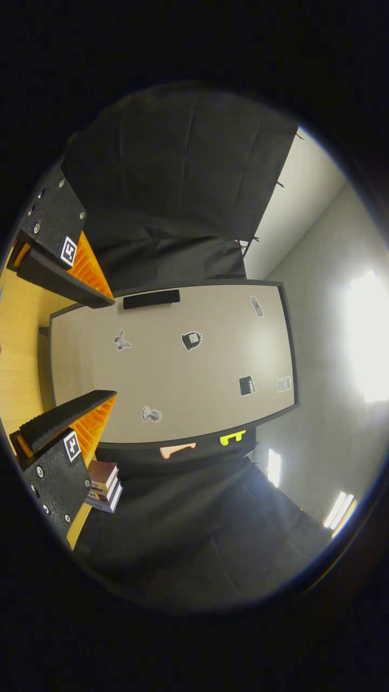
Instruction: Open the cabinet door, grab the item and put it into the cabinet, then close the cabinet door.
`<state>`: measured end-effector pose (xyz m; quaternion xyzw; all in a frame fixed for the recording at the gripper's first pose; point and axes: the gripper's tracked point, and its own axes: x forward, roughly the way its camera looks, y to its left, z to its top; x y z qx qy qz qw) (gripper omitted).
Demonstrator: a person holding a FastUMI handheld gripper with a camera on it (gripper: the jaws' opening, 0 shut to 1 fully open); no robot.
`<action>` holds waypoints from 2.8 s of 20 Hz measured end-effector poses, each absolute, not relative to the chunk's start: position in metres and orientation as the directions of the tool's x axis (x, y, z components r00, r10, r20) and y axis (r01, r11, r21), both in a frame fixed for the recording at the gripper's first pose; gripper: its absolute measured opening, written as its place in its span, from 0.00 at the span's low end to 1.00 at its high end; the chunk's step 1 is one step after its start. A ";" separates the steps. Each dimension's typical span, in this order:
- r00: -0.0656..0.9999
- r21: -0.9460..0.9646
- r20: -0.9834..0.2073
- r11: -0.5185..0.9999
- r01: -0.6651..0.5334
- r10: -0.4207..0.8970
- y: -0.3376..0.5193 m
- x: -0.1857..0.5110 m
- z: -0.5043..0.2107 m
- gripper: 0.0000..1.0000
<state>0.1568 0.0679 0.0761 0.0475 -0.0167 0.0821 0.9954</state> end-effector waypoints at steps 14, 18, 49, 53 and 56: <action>0.971 0.118 0.051 0.964 -0.239 0.235 0.143 0.275 0.093 0.93; 0.961 0.096 0.039 0.956 -0.278 0.275 0.174 0.302 0.087 0.89; 0.927 0.021 -0.163 0.940 -0.340 0.339 0.191 0.329 0.058 0.18; 0.923 0.024 -0.170 0.937 -0.348 0.347 0.183 0.314 0.062 0.18; 0.921 0.026 -0.172 0.936 -0.350 0.349 0.175 0.304 0.063 0.18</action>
